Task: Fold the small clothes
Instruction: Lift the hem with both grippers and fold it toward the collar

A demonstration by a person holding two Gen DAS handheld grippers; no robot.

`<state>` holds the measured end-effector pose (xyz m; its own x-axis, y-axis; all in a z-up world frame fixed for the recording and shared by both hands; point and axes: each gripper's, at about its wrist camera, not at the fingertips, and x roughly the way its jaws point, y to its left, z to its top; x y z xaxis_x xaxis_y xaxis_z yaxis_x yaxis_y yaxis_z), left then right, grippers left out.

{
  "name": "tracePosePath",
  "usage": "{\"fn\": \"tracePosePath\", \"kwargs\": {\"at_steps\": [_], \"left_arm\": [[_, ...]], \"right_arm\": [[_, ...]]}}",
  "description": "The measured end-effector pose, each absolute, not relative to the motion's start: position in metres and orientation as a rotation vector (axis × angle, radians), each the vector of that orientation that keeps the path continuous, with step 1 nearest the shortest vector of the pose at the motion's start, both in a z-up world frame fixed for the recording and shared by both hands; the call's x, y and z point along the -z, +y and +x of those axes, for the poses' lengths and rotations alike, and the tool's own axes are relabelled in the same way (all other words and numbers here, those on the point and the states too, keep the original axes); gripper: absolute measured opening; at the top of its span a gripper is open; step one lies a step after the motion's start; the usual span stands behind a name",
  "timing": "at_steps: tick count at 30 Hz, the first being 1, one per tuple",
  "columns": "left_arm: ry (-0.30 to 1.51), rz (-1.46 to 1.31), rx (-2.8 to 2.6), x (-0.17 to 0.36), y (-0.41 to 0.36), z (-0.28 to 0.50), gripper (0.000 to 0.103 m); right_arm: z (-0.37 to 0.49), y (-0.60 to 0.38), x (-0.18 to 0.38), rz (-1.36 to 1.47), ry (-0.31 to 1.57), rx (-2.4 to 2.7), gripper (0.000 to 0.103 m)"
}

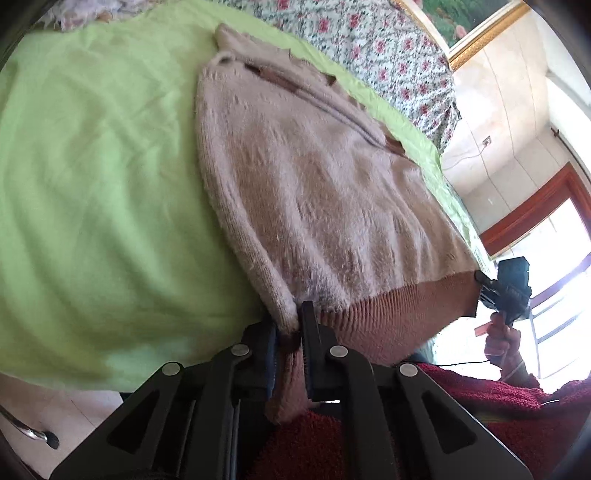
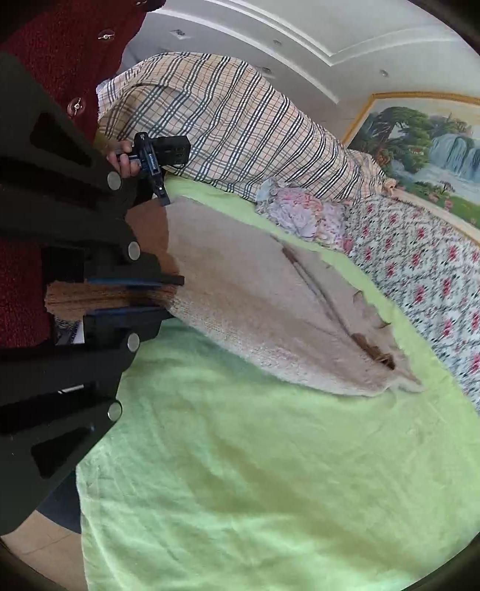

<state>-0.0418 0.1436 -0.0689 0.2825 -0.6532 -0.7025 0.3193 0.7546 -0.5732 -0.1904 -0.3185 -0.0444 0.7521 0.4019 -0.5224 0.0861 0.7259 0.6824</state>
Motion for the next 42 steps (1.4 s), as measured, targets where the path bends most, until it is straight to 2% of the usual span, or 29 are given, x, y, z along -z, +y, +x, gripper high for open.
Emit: {"fn": "tracePosePath", "kwargs": {"at_steps": [3, 6, 7, 9, 17, 25, 34, 42], "left_arm": [[1.122, -0.351, 0.693, 0.073, 0.138, -0.042, 0.012], [1.121, -0.329, 0.705, 0.073, 0.13, -0.042, 0.011], [1.105, -0.303, 0.701, 0.07, 0.128, -0.044, 0.01], [1.067, -0.266, 0.695, 0.063, 0.125, -0.049, 0.007], [0.888, -0.423, 0.675, 0.014, 0.155, -0.067, 0.005], [0.806, -0.478, 0.685, -0.015, 0.156, -0.045, 0.005], [0.649, -0.453, 0.659, -0.063, 0.135, 0.058, 0.005], [0.663, -0.441, 0.585, -0.079, 0.107, 0.193, 0.005]], "right_arm": [[-0.187, -0.316, 0.056, 0.754, 0.773, -0.201, 0.021], [-0.182, -0.31, 0.059, 0.733, 0.773, -0.219, 0.021], [-0.18, -0.307, 0.058, 0.72, 0.769, -0.228, 0.02], [-0.182, -0.303, 0.051, 0.7, 0.747, -0.244, 0.008], [-0.211, -0.313, 0.011, 0.769, 0.558, -0.3, 0.008], [-0.186, -0.322, -0.011, 0.81, 0.45, -0.349, 0.008], [-0.084, -0.37, -0.054, 0.773, 0.365, -0.282, 0.008], [0.032, -0.429, -0.074, 0.761, 0.413, -0.134, 0.008]]}}
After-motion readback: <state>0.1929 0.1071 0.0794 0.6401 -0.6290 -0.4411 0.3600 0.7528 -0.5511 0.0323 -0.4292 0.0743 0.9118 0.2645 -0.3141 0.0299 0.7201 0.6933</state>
